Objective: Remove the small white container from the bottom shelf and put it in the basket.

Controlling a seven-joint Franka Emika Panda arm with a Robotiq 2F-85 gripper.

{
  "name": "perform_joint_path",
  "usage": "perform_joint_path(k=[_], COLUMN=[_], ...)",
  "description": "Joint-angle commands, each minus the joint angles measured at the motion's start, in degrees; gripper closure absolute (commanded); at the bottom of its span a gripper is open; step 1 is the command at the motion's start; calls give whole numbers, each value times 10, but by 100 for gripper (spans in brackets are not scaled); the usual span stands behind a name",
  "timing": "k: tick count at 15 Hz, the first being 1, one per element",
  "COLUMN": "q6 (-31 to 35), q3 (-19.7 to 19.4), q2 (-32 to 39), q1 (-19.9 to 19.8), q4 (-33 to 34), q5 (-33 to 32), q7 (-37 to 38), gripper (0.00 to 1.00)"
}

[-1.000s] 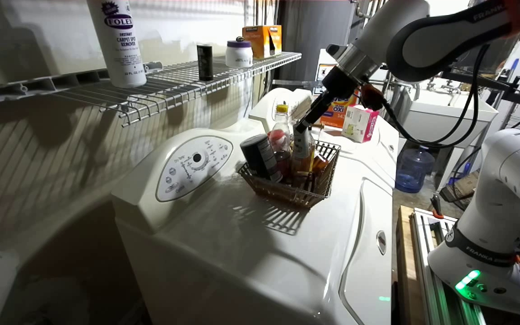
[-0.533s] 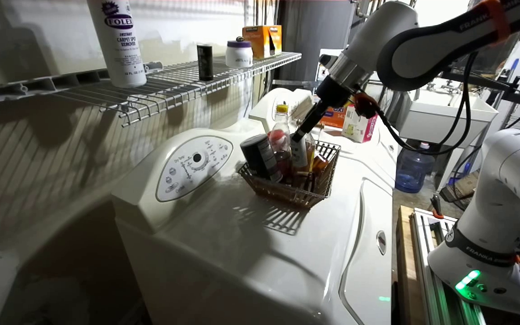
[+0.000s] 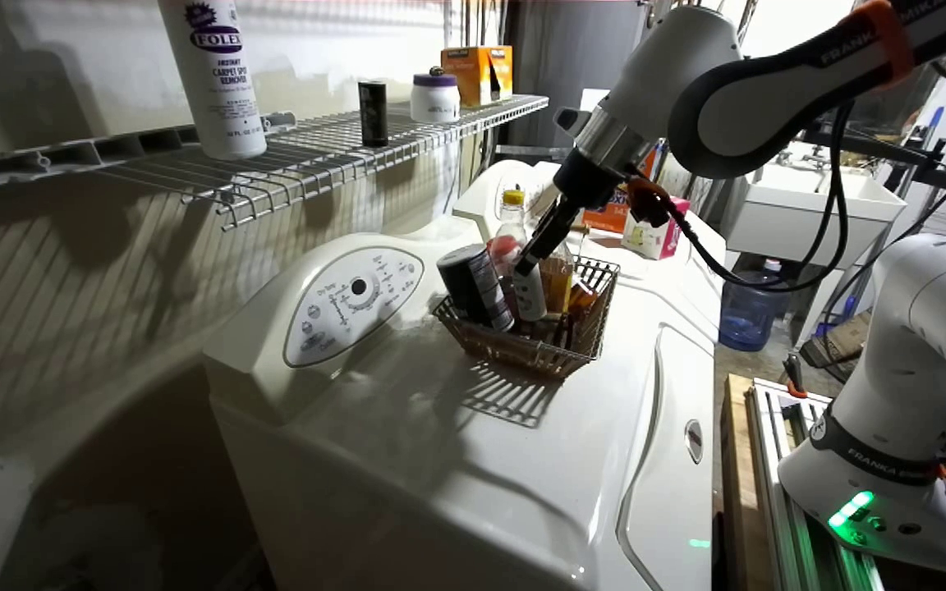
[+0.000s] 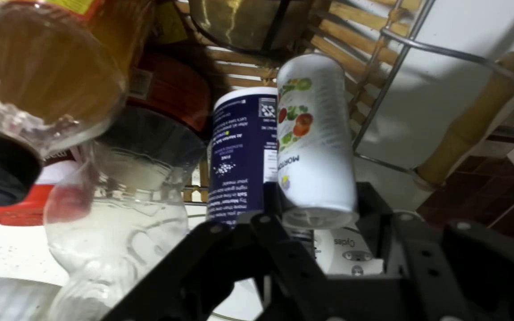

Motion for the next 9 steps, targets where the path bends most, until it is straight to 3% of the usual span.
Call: perform_joint_path(k=[1, 9], q6=[-37, -49], q3=[14, 40], q2=[17, 46], q1=[13, -12], q4=[28, 41], q5=[-11, -77], q7=[-20, -21], gripper=[80, 80])
